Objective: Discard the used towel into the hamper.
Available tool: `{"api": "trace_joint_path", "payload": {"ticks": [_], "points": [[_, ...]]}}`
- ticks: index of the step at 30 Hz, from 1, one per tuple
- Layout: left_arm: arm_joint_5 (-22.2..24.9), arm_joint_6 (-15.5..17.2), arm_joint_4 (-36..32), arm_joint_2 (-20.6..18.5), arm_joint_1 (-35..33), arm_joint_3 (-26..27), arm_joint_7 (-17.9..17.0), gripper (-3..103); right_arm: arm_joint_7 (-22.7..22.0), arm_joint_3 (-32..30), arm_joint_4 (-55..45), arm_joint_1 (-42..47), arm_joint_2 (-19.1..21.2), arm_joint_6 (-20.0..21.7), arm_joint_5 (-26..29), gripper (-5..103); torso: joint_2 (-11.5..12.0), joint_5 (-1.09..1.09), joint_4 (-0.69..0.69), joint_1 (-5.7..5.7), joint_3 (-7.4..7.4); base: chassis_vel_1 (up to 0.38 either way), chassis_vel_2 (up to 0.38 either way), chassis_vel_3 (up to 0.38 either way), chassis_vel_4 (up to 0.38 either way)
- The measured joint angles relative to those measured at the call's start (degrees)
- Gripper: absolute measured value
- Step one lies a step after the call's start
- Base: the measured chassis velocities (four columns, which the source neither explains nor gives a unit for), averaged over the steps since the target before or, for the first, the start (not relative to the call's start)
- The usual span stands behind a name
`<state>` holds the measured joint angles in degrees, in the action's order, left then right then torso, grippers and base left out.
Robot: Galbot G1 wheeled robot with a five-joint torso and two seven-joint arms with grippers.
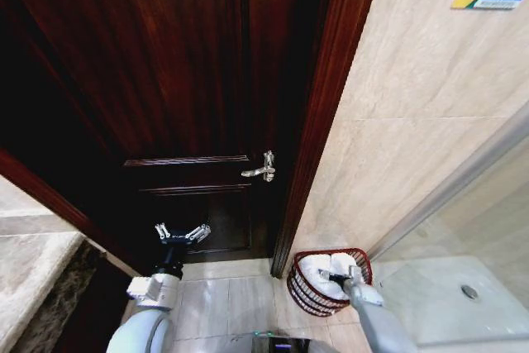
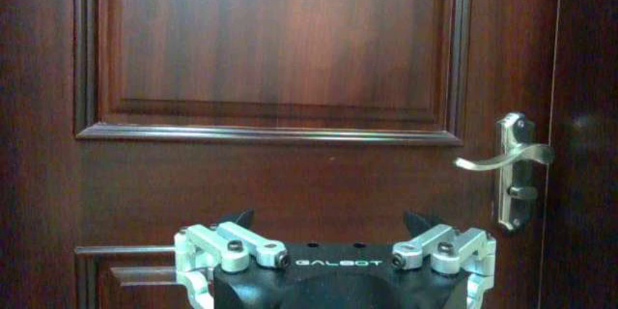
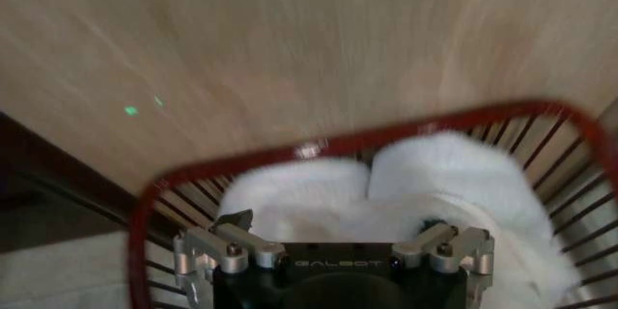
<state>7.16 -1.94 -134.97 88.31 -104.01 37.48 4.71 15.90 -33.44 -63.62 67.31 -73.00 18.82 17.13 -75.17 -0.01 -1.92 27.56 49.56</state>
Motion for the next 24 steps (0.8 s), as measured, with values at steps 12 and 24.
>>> {"api": "trace_joint_path", "payload": {"ticks": [12,24], "points": [[0.0,0.0,0.0,-0.01,0.0,-0.01,0.0,100,-11.88,-6.23,-30.83,19.73,-4.01,-3.71,-0.29,100,-0.01,-0.02,0.03,0.0,0.0,0.0,0.0,0.0,0.0],[0.0,0.0,0.0,0.0,0.0,-0.01,0.0,100,-16.59,-9.63,-55.66,37.68,-18.59,-18.87,-12.74,100,-0.01,0.0,0.04,-0.01,0.0,0.0,0.0,0.0,0.0]]}}
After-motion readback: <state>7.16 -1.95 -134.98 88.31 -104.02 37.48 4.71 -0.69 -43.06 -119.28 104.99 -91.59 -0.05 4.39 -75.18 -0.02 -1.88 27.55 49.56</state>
